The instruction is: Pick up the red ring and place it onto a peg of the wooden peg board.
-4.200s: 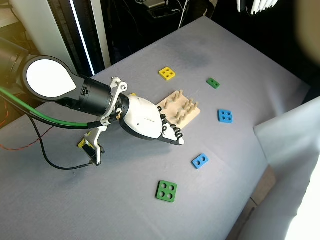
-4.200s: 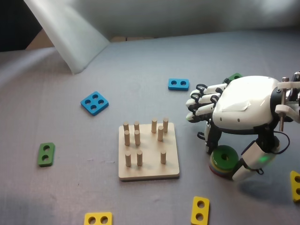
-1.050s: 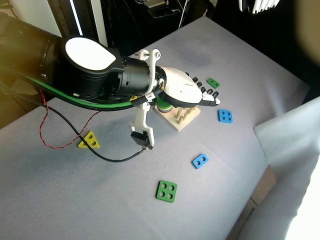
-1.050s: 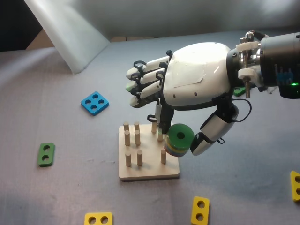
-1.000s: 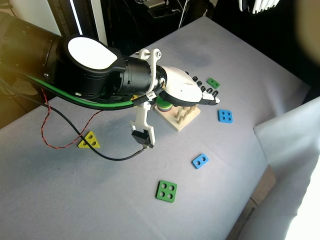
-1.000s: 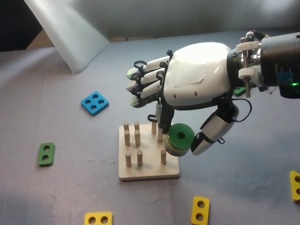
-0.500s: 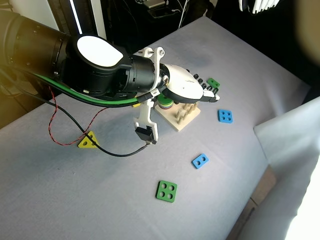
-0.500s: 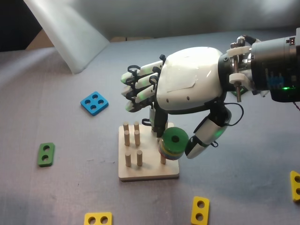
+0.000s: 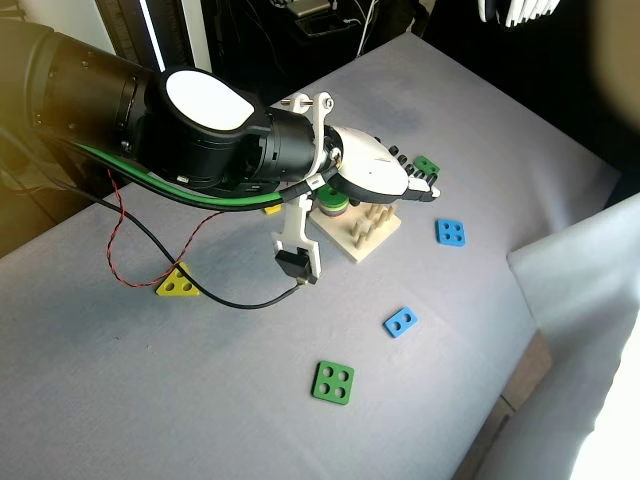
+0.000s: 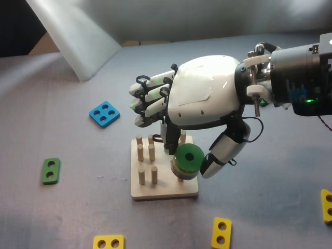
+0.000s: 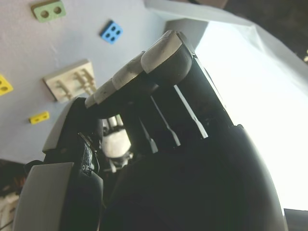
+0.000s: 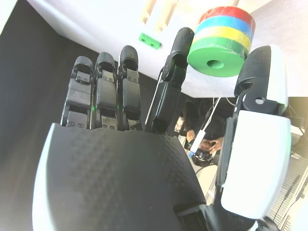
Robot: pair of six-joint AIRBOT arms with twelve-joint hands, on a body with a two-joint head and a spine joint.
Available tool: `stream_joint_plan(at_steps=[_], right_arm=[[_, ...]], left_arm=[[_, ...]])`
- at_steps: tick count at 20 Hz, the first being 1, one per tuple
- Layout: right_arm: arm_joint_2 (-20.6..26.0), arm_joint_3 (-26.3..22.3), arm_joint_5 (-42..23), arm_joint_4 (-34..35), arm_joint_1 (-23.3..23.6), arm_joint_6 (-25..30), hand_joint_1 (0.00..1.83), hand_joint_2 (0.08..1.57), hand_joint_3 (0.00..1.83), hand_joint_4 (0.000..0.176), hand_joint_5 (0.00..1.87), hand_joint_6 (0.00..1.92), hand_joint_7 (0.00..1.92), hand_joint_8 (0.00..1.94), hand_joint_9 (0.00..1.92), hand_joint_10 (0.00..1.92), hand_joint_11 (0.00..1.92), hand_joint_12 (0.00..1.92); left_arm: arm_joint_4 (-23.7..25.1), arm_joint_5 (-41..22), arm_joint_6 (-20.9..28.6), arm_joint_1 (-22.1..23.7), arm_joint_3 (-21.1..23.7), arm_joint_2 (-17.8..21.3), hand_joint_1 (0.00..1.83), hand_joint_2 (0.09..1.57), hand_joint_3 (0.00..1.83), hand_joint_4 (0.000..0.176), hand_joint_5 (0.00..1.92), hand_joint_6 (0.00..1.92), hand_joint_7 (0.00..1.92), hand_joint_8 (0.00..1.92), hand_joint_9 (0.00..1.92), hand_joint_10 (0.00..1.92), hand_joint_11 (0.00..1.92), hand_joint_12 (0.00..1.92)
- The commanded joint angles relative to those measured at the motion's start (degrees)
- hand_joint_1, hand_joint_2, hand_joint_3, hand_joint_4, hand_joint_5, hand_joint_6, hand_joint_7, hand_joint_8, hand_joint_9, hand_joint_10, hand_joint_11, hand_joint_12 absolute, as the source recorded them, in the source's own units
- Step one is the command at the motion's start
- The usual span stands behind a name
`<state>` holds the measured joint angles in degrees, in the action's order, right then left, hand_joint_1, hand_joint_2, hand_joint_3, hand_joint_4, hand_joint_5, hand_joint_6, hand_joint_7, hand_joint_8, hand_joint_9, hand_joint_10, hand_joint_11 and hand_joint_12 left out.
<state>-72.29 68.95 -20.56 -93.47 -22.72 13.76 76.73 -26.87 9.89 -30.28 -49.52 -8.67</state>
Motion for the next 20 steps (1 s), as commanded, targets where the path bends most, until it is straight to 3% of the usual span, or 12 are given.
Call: stream_joint_plan(at_steps=[1,7,13,20], right_arm=[[-0.07,-0.17,-0.58,1.92,0.46,0.27,1.08,1.00,0.00,0.176,1.25,0.53,0.34,0.00,0.14,0.00,0.00,0.00],[-0.14,-0.32,-0.58,1.32,0.07,0.27,1.07,1.01,0.00,0.176,1.21,0.60,0.34,0.00,0.16,0.00,0.00,0.00],[-0.22,-0.98,-0.53,0.97,0.20,0.27,1.09,1.00,0.00,0.176,1.26,0.52,0.36,0.00,0.16,0.00,0.00,0.00],[-0.24,-1.25,0.47,-0.83,-0.12,0.23,1.08,1.01,0.00,0.176,1.23,0.57,0.38,0.00,0.15,0.00,0.00,0.00]], left_arm=[[-2.02,-0.49,-0.36,0.43,-0.47,0.18,0.53,1.56,0.00,0.000,0.89,1.92,1.09,1.92,1.12,1.92,1.18,1.92],[-2.01,-0.54,-0.36,0.43,-0.58,0.18,0.55,1.56,0.00,0.000,0.92,1.92,1.12,1.92,1.14,1.92,1.18,1.92],[-2.01,-0.56,-0.36,0.43,-0.59,0.17,0.55,1.56,0.00,0.000,0.92,1.92,1.12,1.92,1.14,1.92,1.18,1.92],[-2.02,-0.55,-0.36,0.43,-0.67,0.12,0.54,1.56,0.00,0.000,0.90,1.92,1.09,1.92,1.12,1.92,1.17,1.92]])
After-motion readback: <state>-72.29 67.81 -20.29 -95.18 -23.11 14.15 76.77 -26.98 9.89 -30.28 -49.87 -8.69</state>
